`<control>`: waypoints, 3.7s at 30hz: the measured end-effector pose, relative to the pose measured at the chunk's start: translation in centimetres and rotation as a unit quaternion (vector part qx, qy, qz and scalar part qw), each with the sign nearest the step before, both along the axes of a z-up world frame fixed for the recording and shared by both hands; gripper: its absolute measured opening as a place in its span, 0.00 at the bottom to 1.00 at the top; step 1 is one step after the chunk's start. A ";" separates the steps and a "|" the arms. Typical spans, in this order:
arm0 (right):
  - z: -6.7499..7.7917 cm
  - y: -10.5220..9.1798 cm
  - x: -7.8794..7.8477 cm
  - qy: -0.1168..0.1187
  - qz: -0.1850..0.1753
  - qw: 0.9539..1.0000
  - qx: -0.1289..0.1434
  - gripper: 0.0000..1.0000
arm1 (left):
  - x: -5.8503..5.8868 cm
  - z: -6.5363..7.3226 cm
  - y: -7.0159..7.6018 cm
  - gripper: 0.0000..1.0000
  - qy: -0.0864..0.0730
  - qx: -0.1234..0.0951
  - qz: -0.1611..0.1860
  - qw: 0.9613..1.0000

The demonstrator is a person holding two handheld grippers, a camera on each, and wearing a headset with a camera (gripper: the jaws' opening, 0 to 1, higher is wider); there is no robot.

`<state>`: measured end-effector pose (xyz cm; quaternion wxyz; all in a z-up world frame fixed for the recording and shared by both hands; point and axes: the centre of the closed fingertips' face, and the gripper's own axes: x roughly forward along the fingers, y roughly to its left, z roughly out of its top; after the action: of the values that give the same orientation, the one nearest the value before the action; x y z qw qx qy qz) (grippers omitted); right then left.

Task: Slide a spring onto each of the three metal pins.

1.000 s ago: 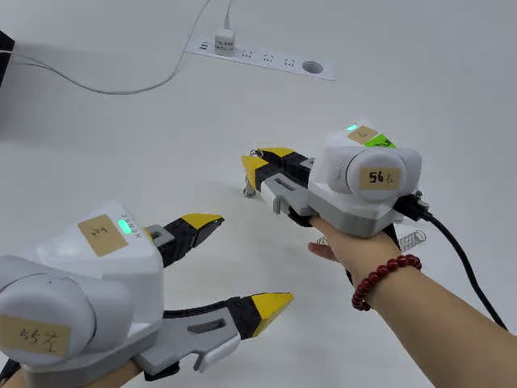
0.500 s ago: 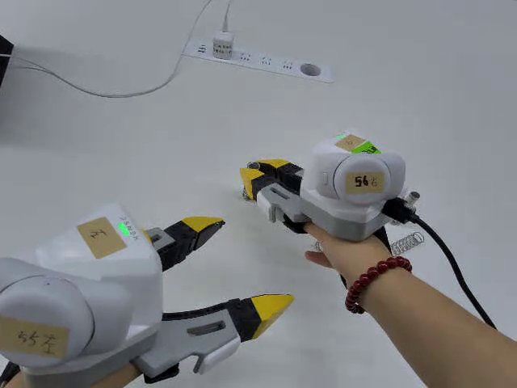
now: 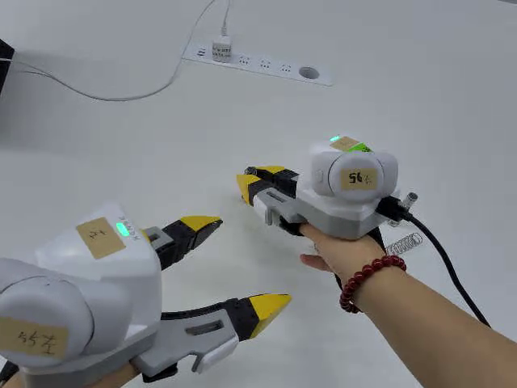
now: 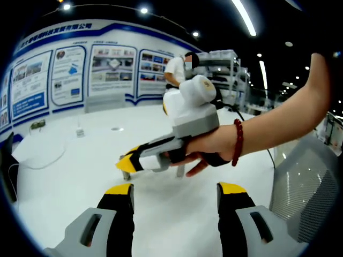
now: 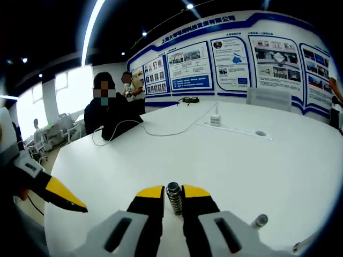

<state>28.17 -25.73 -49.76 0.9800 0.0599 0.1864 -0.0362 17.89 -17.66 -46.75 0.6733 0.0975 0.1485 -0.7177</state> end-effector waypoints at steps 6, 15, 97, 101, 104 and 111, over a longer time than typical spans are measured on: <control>0.9 0.2 -0.2 -0.003 0.007 1.000 -0.002 0.19 | 0.1 0.2 -0.2 0.64 -0.010 0.001 -0.001 1.000; 2.3 -0.1 -1.5 0.005 0.005 1.000 -0.001 0.26 | 0.0 0.2 -0.5 0.66 -0.019 0.006 -0.005 1.000; 3.7 -4.3 -20.5 0.029 -0.039 0.999 0.009 0.65 | -1.9 -3.6 -7.9 0.42 -0.060 0.060 -0.052 0.995; 3.5 -4.5 -20.8 0.029 -0.044 0.999 0.013 0.64 | -1.9 -4.0 -8.4 0.38 -0.065 0.061 -0.057 0.994; 3.5 -4.7 -20.9 0.027 -0.048 0.998 0.015 0.64 | -1.9 -4.4 -8.7 0.36 -0.062 0.065 -0.059 0.994; 3.4 -5.0 -21.0 0.024 -0.055 0.998 0.018 0.63 | -2.1 -5.3 -9.4 0.32 -0.060 0.073 -0.066 0.993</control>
<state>7.12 -30.72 -46.36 0.9706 0.0867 0.2066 -0.0882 15.81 -27.03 -52.03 0.6235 0.1985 0.1532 -0.7405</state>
